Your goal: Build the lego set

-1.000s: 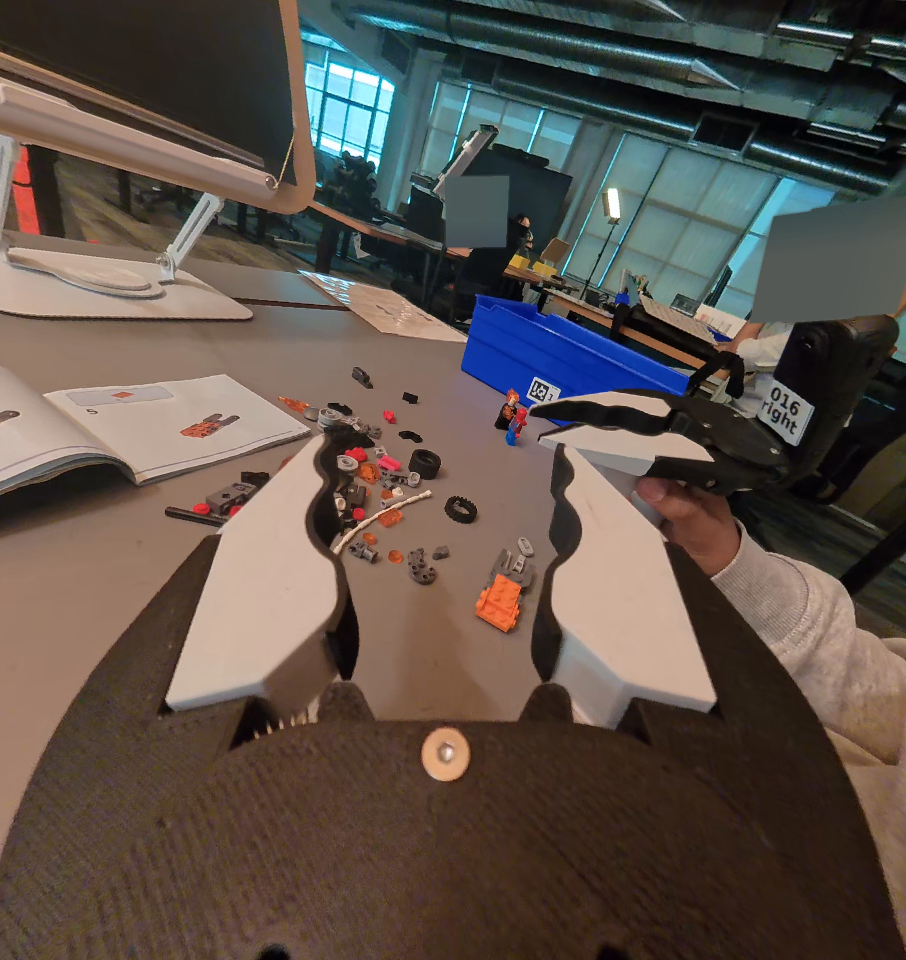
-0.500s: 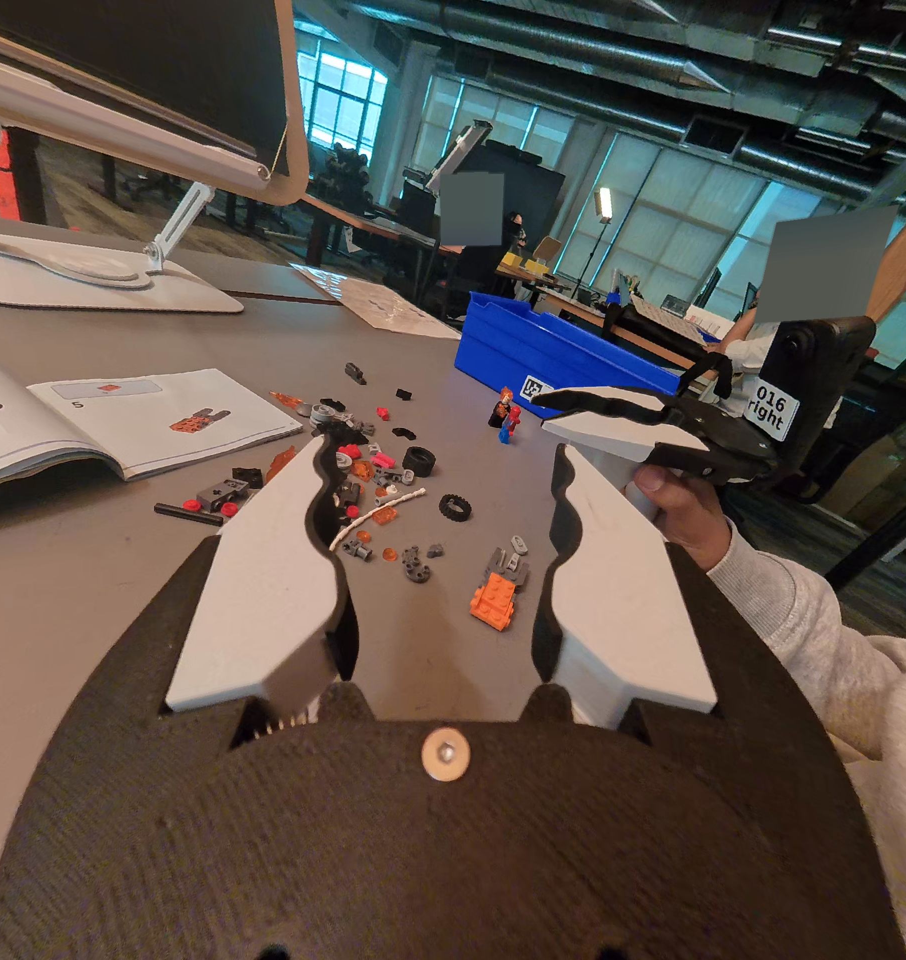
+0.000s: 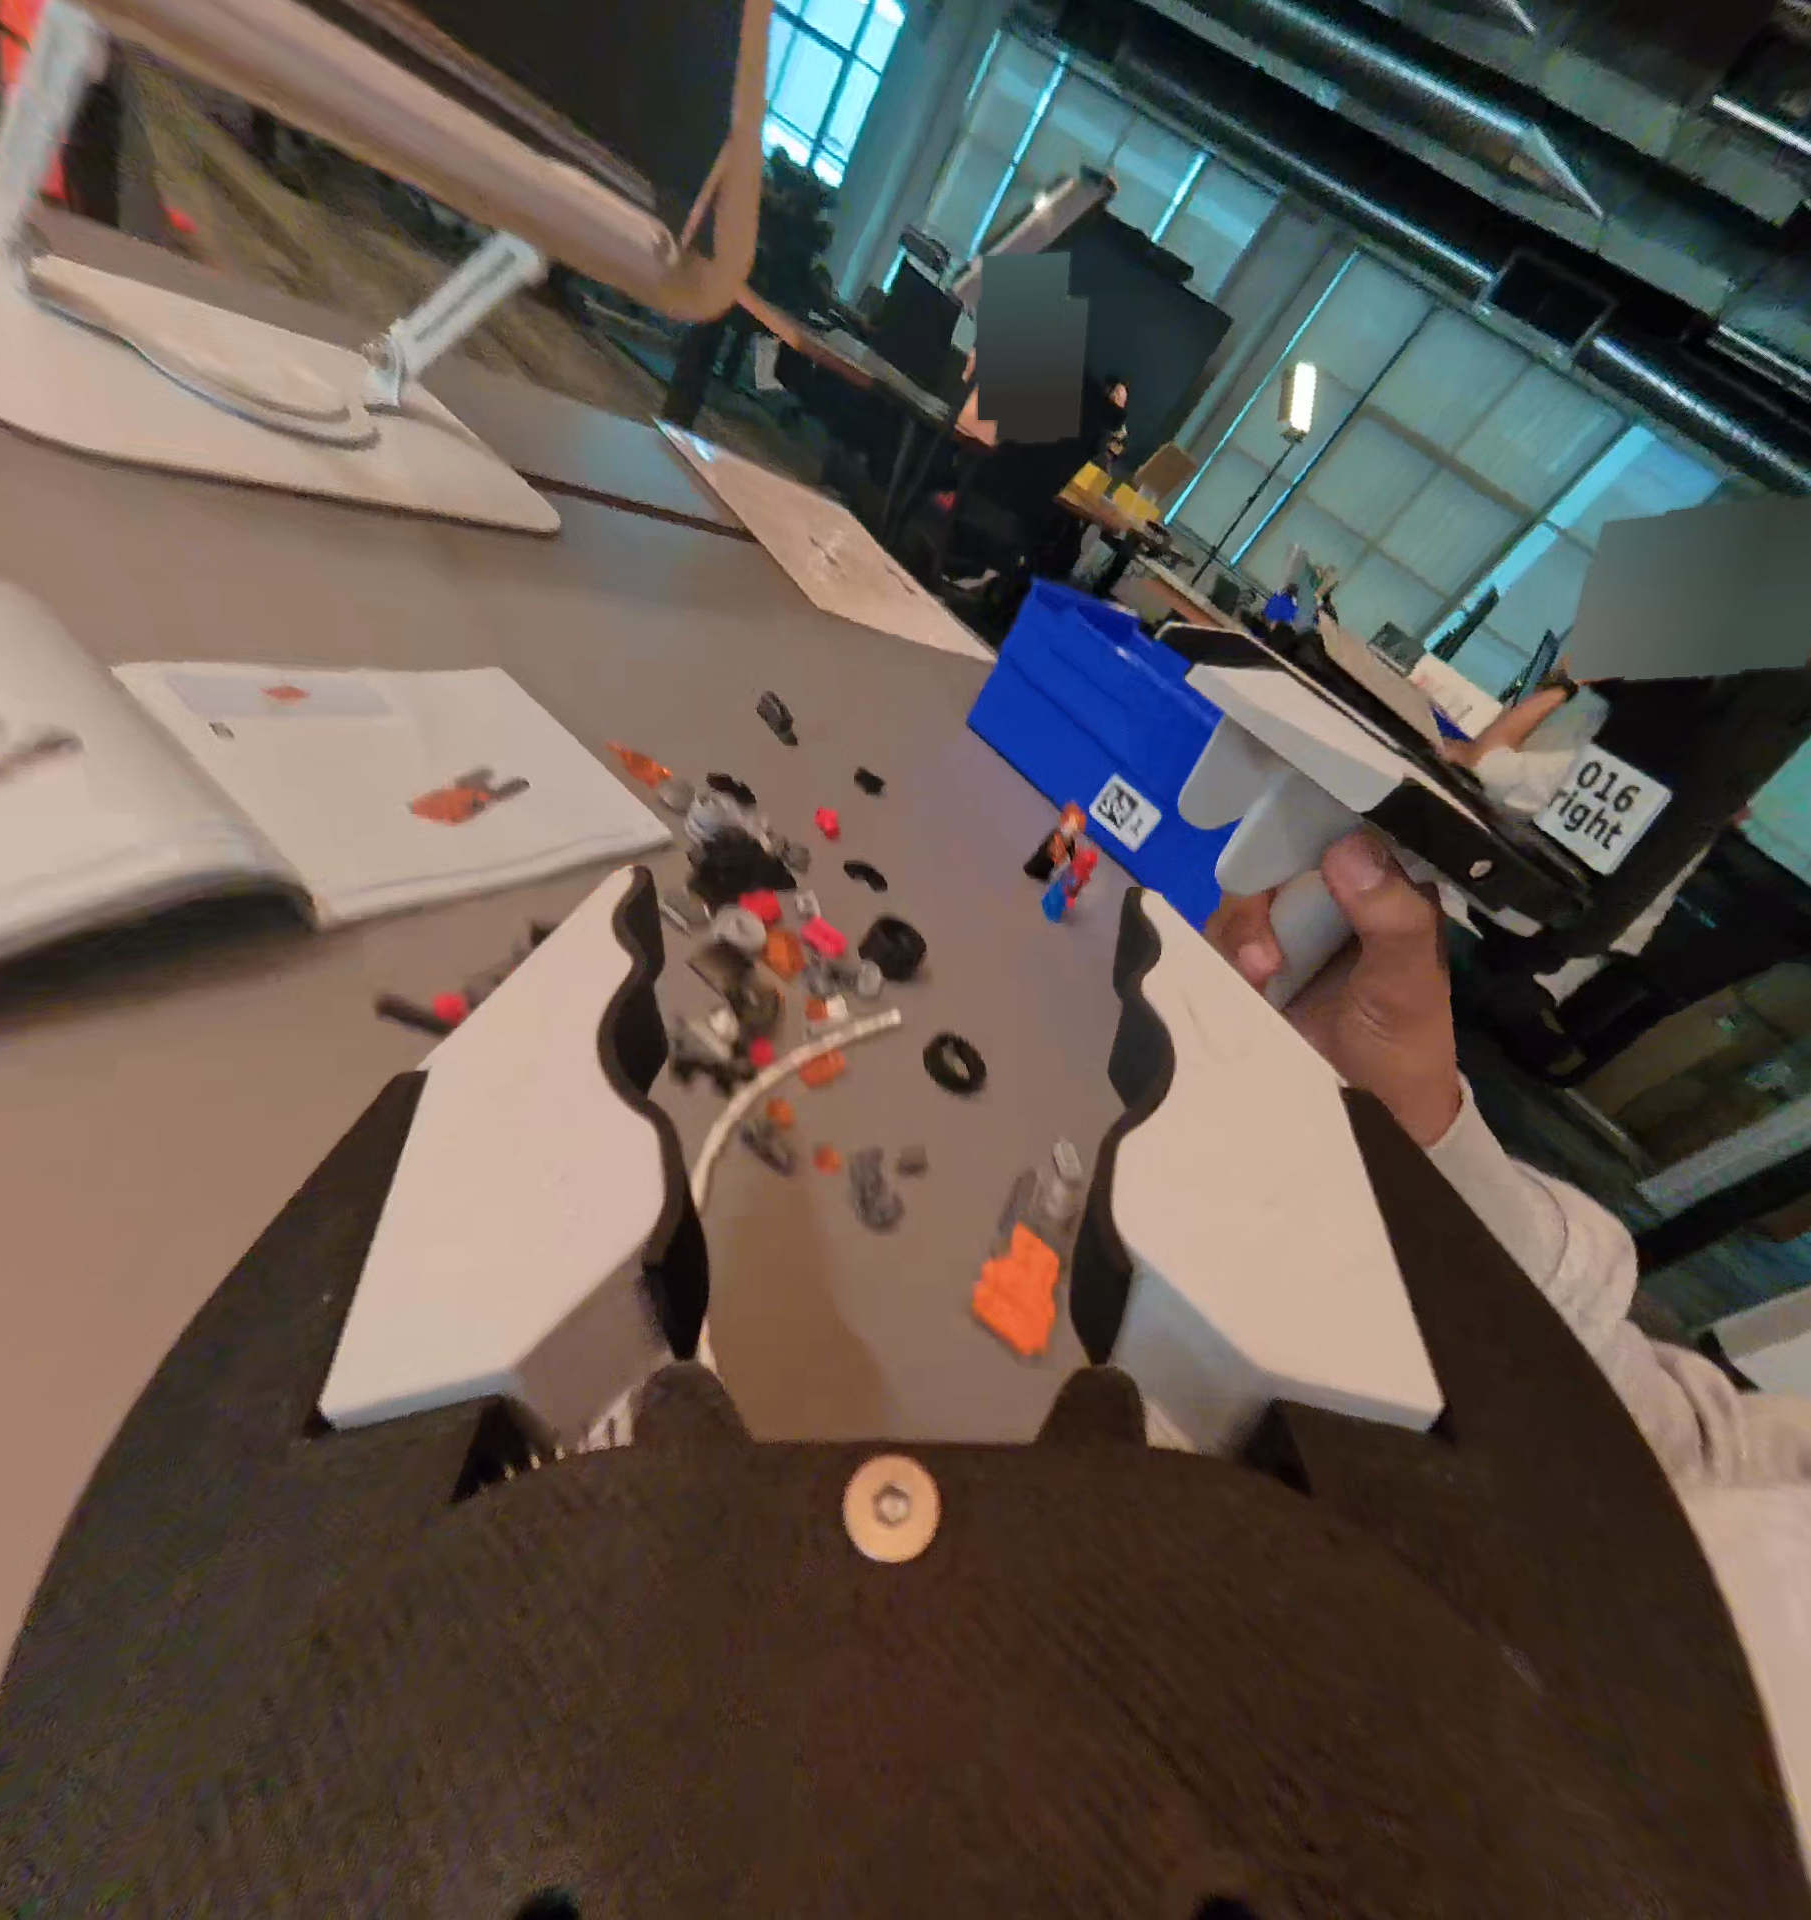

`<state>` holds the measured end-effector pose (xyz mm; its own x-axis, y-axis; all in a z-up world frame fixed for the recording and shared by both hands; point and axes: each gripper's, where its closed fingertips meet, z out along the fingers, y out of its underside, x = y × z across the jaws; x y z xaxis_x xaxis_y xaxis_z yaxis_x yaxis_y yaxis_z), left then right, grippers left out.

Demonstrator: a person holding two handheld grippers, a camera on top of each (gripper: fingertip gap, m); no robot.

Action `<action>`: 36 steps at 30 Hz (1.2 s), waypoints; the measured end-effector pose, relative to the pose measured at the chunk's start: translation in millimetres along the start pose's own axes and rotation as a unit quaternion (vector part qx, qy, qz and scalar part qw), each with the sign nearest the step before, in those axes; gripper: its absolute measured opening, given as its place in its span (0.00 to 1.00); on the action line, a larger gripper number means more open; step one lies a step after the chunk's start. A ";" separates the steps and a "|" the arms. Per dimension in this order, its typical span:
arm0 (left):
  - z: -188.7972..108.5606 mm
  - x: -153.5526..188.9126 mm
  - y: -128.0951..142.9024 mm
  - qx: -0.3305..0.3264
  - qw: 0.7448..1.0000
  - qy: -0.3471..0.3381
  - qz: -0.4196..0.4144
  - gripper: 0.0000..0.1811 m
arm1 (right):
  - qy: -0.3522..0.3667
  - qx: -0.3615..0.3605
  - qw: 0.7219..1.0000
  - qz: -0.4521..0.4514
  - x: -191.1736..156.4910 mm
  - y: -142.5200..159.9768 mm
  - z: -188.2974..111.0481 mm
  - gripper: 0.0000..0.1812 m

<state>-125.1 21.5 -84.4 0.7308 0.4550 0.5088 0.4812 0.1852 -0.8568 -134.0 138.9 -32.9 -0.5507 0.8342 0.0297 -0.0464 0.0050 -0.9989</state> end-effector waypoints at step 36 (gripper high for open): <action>111.3 -154.1 23.7 -0.285 0.915 -0.237 0.159 0.09 | -0.077 -0.017 0.990 0.112 3.8 26.8 15.9 0.13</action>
<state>-280.2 52.7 -192.5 0.6506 0.7587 0.0318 0.5539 -0.4455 -0.7034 -150.6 133.5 -58.9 -0.6652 0.7218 -0.1911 0.1190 -0.1502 -0.9815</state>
